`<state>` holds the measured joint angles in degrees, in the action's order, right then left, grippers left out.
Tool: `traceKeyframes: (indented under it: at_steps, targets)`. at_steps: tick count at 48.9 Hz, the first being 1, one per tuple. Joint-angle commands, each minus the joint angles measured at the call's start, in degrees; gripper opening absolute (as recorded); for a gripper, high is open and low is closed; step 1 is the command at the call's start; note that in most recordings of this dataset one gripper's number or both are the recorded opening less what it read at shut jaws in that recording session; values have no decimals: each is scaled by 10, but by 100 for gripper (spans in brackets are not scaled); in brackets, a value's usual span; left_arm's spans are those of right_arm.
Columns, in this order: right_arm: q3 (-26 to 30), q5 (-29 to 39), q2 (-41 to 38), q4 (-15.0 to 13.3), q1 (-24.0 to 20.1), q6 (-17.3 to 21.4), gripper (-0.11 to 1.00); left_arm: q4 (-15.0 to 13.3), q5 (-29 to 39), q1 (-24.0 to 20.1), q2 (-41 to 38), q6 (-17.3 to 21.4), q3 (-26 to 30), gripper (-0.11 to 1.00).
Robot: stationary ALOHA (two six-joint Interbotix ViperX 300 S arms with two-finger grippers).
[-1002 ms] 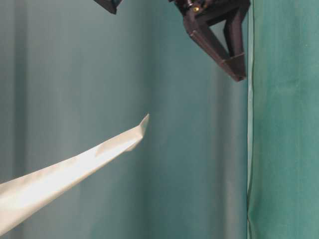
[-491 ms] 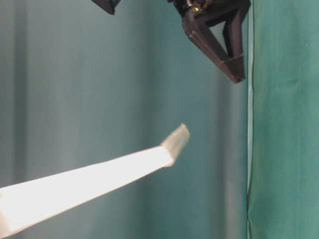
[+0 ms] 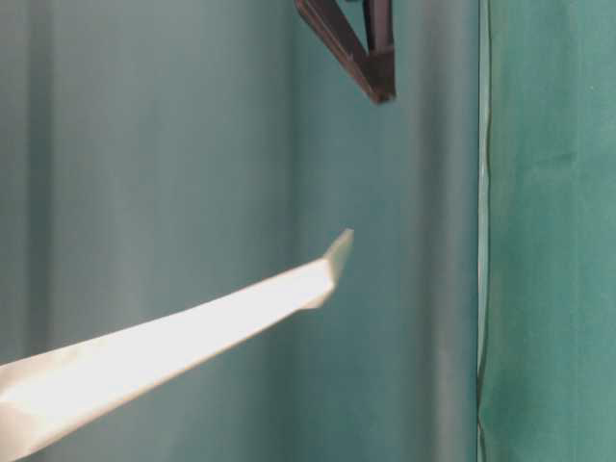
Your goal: Peel off the duct tape with your right arm.
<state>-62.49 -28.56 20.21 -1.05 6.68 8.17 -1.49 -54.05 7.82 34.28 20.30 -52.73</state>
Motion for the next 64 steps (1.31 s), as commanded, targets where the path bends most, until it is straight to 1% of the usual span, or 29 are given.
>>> traceKeyframes:
  at_steps: [1,14,21,33,39,45,51,64]
  targets:
    - [-1,9,25,1,0,0,-9,2,-7,1,7,1,8,22]
    - [-24,53,91,1,1,0,-9,2,-7,1,7,1,4,22]
    - [-43,78,150,2,1,-3,-9,2,-6,1,7,1,4,22]
    - [-109,127,328,0,2,-8,-9,2,-5,1,7,0,2,22]
    - [-137,181,424,-4,3,-7,-9,2,-4,1,7,0,3,22]
    - [-156,237,490,-6,3,-7,-9,2,-4,1,6,1,4,22]
    - [-164,268,506,-8,3,-5,-9,1,-5,1,5,1,7,22]
    - [-169,269,480,-8,3,-4,-9,0,-4,1,3,0,6,22]
